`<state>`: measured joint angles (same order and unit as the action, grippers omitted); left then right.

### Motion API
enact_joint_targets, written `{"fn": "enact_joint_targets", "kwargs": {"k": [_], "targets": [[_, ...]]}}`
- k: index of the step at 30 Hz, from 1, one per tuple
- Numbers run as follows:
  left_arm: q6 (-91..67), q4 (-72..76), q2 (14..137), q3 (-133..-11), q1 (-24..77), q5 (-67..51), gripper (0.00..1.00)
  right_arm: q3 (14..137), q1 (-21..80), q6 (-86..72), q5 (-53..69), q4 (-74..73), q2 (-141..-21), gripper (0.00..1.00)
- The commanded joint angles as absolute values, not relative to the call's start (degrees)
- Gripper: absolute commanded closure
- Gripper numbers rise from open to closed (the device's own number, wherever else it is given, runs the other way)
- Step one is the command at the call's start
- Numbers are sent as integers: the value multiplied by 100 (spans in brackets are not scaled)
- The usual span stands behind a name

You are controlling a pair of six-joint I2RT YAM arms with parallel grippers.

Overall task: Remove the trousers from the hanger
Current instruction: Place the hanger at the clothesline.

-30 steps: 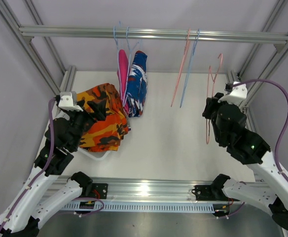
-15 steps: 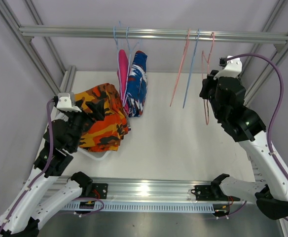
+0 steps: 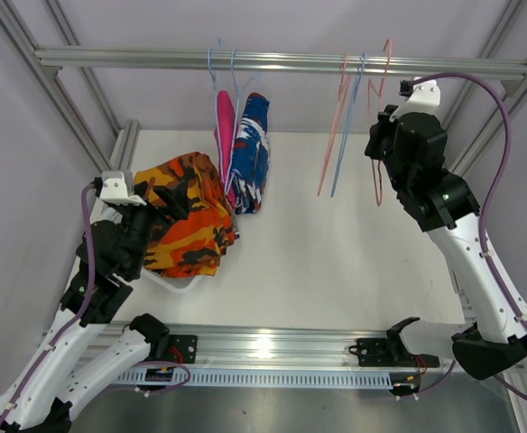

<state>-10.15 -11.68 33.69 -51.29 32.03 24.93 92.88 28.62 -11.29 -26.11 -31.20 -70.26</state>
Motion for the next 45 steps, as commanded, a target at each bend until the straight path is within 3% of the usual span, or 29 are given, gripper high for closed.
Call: {"fn": "enact_joint_targets", "kwargs": {"k": [1, 16, 45], "targets": [[-905, -1002, 3305, -5071, 3234, 2549, 1, 9633, 2681, -1081, -2268, -2979, -7171, 100], [-879, -984, 3270, -5071, 3234, 2575, 1, 10204, 2373, -1143, -1846, -3006, -7866, 100], [-879, -975, 3190, -5054, 3234, 2566, 0, 9527, 2065, -1327, -1398, -2786, -8016, 100]]}}
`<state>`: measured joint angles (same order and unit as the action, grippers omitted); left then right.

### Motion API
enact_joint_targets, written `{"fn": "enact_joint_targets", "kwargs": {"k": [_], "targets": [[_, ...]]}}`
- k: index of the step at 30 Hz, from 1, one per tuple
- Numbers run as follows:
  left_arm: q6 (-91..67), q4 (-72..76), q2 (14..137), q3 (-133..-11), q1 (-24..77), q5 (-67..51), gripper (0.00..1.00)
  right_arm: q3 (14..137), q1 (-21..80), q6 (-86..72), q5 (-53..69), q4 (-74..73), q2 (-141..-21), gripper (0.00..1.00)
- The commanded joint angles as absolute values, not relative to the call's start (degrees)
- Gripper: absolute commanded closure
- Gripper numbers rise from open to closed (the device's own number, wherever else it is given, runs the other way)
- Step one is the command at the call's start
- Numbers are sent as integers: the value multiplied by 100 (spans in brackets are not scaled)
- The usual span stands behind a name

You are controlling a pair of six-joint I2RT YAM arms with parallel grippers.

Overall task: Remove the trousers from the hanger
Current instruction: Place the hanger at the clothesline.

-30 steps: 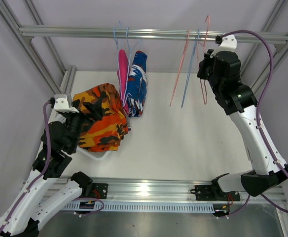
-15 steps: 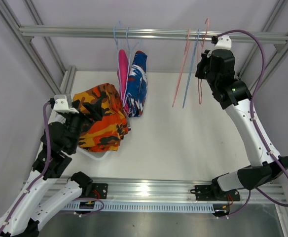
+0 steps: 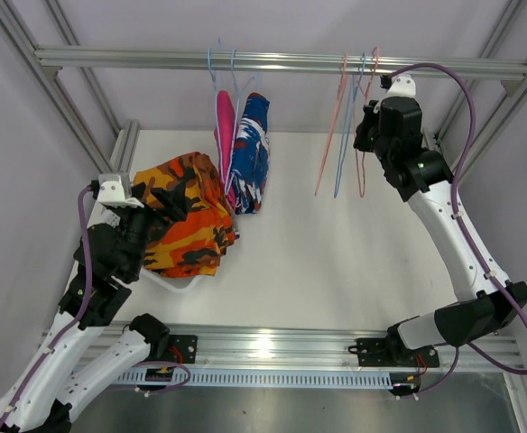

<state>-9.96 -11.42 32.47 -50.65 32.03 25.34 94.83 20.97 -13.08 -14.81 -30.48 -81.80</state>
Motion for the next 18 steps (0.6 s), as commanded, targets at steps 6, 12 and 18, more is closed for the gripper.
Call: {"fn": "enact_joint_targets", "kwargs": {"k": [6, 12, 18], "targets": [[-879, -975, 3190, -5045, 3234, 2558, 1, 9440, 2065, -1362, -1327, -2769, -8016, 100], [-870, -967, 3182, -5045, 3234, 2566, 1, 9282, 2074, -1389, -1301, -2769, -7989, 100], [-870, -958, 3173, -5054, 3234, 2566, 0, 9018, 2109, -1432, -1301, -2725, -7875, 95]]}}
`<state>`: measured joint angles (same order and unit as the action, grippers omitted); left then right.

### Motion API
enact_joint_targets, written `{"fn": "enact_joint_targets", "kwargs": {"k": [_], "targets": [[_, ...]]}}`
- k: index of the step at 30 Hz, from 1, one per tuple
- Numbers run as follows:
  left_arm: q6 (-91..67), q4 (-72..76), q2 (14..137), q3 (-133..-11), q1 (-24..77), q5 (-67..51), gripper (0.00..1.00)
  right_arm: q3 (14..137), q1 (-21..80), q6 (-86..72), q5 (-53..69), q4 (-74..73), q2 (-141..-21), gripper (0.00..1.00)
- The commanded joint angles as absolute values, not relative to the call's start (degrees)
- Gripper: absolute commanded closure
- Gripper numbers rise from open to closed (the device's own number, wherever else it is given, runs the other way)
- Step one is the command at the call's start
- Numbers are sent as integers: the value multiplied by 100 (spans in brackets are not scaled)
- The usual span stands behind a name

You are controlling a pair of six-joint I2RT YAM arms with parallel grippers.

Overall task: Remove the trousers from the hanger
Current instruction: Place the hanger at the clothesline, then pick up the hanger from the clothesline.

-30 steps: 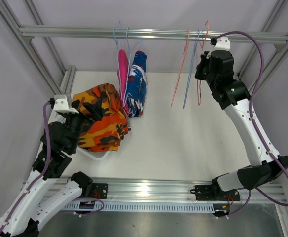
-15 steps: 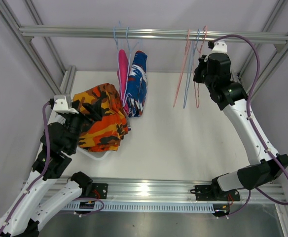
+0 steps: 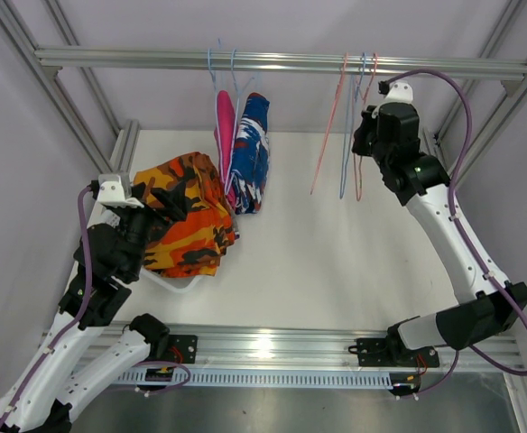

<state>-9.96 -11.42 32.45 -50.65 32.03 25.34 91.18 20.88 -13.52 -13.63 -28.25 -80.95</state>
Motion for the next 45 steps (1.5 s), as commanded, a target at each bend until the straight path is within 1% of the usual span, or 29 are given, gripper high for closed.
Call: {"fn": "enact_joint_targets", "kwargs": {"k": [1, 3, 4, 6, 8, 9, 10, 12, 13, 15, 22, 25, 29, 31, 32, 34, 36, 39, 40, 45], "targets": [[-870, -958, 3182, -5045, 3234, 2566, 1, 8983, 2109, -1441, -1292, -2733, -7866, 93], [-870, -958, 3173, -5062, 3234, 2566, 0, 8860, 2136, -1459, -1292, -2742, -7788, 91], [-870, -958, 3173, -5045, 3234, 2566, 1, 8798, 2171, -1468, -1309, -2733, -7752, 88], [-870, -958, 3182, -5054, 3234, 2566, 1, 8596, 2215, -1477, -1345, -2716, -7647, 87], [-879, -958, 3182, -5001, 3234, 2558, 0, 8447, 2276, -1494, -1380, -2663, -7471, 79], [-879, -949, 3182, -5036, 3234, 2558, 0, 8290, 2302, -1503, -1397, -2663, -7349, 71], [-879, -958, 3182, -5036, 3234, 2558, 1, 8201, 2320, -1520, -1415, -2663, -7348, 67], [-879, -958, 3173, -5036, 3234, 2549, 1, 7999, 2382, -1547, -1433, -2619, -7138, 62], [-879, -958, 3173, -5036, 3234, 2549, 1, 7815, 2408, -1582, -1441, -2610, -7058, 57], [-879, -958, 3173, -5036, 3234, 2549, 1, 7639, 2504, -1608, -1502, -2619, -6804, 53], [-888, -967, 3182, -5036, 3234, 2531, 1, 7146, 3093, -1679, -2117, -2829, -5846, 49], [-896, -967, 3190, -5045, 3234, 2523, 0, 7233, 3471, -1679, -2434, -3014, -5494, 49], [-905, -975, 3217, -5036, 3234, 2496, 1, 7794, 3981, -1565, -2742, -3199, -5335, 48], [-905, -976, 3243, -5036, 3234, 2496, 1, 8050, 4252, -1468, -2847, -3243, -5431, 48], [-905, -976, 3252, -5036, 3234, 2496, 1, 8181, 4376, -1389, -3109, -3252, -5501, 48], [-914, -976, 3278, -5036, 3234, 2496, 1, 8533, 4674, -1073, -3356, -3199, -5808, 47], [-914, -984, 3305, -5027, 3234, 2487, 1, 8988, 4755, -897, -3366, -3217, -6054, 43], [-914, -993, 3313, -5036, 3234, 2487, 1, 9455, 4834, -783, -3068, -3182, -6573, 41], [-914, -993, 3313, -5045, 3234, 2487, 1, 9788, 4834, -774, -2937, -3182, -6861, 41], [-1028, -1019, 3366, -5036, 3243, 2338, 1, 10581, 4817, -686, -2076, -2945, -7715, 37]]}}
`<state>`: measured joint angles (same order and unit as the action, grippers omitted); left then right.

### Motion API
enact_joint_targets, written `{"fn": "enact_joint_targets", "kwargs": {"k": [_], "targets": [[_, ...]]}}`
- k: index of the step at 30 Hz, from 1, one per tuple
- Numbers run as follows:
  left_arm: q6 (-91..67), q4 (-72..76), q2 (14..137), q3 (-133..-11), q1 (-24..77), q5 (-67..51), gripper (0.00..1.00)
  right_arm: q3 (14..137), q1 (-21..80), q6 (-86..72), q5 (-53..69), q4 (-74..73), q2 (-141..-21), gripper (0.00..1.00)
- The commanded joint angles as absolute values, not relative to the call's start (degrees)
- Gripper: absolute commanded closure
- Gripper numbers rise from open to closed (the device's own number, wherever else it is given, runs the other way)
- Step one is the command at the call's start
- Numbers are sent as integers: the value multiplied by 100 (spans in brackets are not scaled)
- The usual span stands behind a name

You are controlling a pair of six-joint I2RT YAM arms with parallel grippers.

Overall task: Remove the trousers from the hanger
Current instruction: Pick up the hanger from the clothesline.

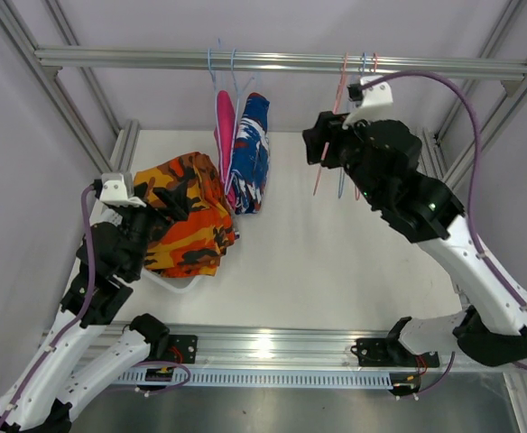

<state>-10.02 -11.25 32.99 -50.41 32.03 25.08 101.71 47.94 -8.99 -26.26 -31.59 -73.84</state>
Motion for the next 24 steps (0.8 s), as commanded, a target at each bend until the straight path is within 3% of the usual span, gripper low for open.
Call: {"fn": "enact_joint_targets", "kwargs": {"k": [1, 8, 24], "targets": [[-1037, -1046, 3392, -5062, 3243, 2320, 1, 10773, 4799, -694, -1909, -2883, -7856, 36], [-1028, -1037, 3401, -5036, 3252, 2347, 1, 11460, 4325, -1396, 156, -2462, -9025, 33], [-1028, -1020, 3331, -5036, 3252, 2347, 0, 11804, 4105, -2056, 1371, -1407, -10643, 33]]}}
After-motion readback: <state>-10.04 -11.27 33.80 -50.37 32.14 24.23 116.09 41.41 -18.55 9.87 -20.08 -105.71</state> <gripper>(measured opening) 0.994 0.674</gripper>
